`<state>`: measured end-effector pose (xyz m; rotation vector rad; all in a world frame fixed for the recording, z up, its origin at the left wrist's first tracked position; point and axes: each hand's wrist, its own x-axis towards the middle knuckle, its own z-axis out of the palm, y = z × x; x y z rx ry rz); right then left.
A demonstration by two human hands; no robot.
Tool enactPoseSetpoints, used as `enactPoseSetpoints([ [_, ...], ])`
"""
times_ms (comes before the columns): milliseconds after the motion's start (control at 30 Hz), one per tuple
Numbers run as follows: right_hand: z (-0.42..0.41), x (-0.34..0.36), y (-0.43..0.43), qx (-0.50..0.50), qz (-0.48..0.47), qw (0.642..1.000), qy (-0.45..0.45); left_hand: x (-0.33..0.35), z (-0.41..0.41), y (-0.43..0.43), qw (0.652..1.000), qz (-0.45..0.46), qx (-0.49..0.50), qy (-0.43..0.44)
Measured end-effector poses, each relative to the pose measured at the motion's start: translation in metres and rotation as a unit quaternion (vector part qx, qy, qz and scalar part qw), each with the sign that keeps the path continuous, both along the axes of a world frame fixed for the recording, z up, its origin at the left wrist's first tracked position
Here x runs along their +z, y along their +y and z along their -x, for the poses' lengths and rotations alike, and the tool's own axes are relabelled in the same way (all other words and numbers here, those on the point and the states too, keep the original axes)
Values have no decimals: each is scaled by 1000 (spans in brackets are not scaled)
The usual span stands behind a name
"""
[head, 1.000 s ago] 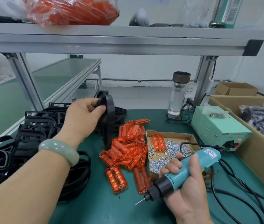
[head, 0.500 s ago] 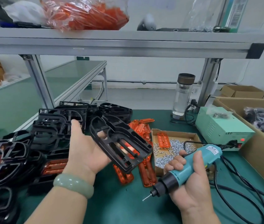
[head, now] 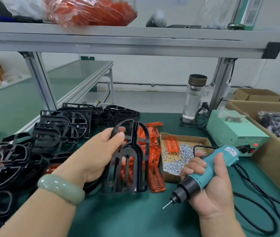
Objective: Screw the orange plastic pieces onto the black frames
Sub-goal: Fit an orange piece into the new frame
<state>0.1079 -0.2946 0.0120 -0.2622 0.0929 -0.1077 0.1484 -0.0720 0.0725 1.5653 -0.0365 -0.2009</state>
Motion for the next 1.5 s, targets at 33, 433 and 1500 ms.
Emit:
enactPoseSetpoints([
  [33, 0, 1, -1, -1, 2, 1000, 5, 1, -1, -1, 997, -66, 21, -33],
  [433, 0, 3, -10, -18, -1, 1000, 6, -8, 7, -26, 873, -367, -314, -71],
  [1500, -4, -1, -6, -16, 17, 1000, 17, -46, 18, -60, 806, -524, -198, -191],
])
